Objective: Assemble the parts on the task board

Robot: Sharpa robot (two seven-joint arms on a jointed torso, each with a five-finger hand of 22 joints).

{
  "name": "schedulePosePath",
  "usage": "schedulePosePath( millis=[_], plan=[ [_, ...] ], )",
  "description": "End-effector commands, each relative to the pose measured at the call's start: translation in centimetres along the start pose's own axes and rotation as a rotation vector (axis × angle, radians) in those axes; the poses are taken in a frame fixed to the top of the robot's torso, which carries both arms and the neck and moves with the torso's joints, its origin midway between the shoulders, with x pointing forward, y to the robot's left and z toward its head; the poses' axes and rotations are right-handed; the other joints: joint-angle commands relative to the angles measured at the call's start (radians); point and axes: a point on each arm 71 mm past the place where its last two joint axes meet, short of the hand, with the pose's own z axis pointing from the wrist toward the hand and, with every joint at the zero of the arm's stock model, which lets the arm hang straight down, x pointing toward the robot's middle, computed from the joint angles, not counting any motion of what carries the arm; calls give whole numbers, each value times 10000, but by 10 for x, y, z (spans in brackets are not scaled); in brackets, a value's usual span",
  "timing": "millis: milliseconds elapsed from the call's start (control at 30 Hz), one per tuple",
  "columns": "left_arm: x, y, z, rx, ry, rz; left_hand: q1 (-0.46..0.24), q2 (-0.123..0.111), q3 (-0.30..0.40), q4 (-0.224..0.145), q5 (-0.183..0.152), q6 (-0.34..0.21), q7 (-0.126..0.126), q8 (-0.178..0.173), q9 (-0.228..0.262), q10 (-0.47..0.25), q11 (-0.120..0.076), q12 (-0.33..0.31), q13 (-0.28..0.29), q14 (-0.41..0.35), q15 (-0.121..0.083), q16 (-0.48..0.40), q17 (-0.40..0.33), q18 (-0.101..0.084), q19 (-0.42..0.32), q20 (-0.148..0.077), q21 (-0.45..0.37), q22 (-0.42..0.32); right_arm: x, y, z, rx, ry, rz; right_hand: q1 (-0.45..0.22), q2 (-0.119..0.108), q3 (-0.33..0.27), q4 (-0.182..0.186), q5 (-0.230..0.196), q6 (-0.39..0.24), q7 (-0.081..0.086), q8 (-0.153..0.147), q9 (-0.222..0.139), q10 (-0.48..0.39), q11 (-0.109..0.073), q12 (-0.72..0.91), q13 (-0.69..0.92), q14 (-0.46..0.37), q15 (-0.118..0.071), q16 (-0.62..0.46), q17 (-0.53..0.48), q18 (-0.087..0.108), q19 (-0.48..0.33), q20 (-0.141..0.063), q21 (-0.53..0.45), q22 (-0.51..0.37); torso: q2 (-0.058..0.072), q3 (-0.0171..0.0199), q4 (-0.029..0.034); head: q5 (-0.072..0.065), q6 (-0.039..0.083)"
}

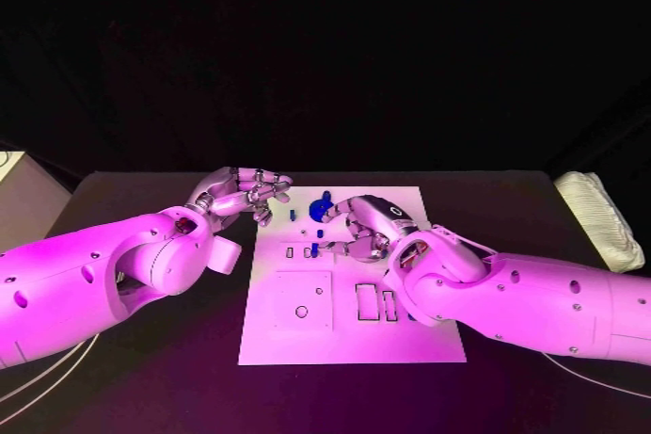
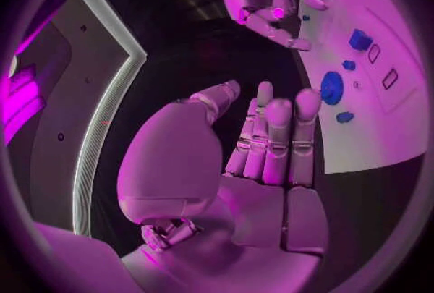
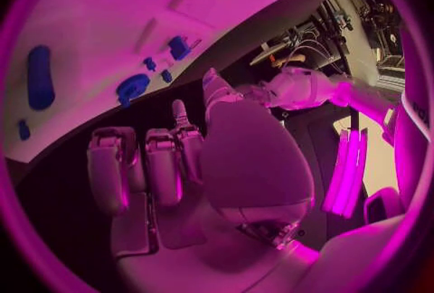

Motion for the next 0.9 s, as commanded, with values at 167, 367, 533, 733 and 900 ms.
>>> schedulePosePath(
  millis=[167,367,533,733,900],
  plan=[
    [10,20,11,-2746,871,2587,-84,138,434,553,57,-315,-244,2206,1099,-1209,-298,3934,2387,532,-189,1184,1219,-171,269,-130,410,458,-33,-15,-7,-29,677,1800,247,243,234,-23,59,68,3,169,16,-203,-31,-341,1456,811,-15,-263,1750,278,209,42,-1007,1539,-280,50,-102,182,-68],
    [15,22,24,-3864,1418,4196,-540,-114,684,1145,-4,-891,-342,3369,1814,-1400,-335,4777,2663,819,-222,1520,1600,-236,554,-198,613,756,-56,-40,-10,138,874,2638,574,281,499,-78,385,233,-65,564,90,-963,-97,-1272,768,411,-75,-881,542,635,-625,-6,-2672,507,-420,103,-167,305,-115],
    [23,18,37,-4525,1798,5676,-768,-267,513,1464,-23,-834,-481,3883,2126,-721,-454,5479,3374,1326,-319,2046,2407,-380,1173,-278,1036,1484,-68,-59,-12,410,623,2857,733,200,739,-57,513,-39,-23,695,65,-1763,-73,-2312,-48,-1,-68,-1604,-550,919,-1325,-8,-4286,-501,-491,115,-159,307,-191],
    [29,16,48,-5070,2026,6957,-1044,-340,188,1855,-25,-805,-575,4226,2385,-413,-535,5796,3689,1547,-397,2287,2788,-456,1485,-355,1264,1863,-75,-68,-15,527,324,2859,711,85,940,-23,583,-222,-4,922,63,-2829,-60,-3753,-1274,-553,-59,-2680,-1916,1260,-2132,7,-6430,-1868,-508,128,-165,342,-229],
    [35,15,57,-5306,2270,8073,-1424,-265,-136,1926,-28,-755,-661,4512,2645,-142,-609,6032,3963,1709,-461,2460,3083,-515,1715,-416,1434,2159,-78,-73,-15,542,89,2836,685,-127,1304,-18,602,-479,15,1239,42,-4526,-40,-6586,-4035,-1610,-39,-5439,-4644,1690,-3121,27,-9944,-4296,-481,127,-139,343,-256]
  ],
)
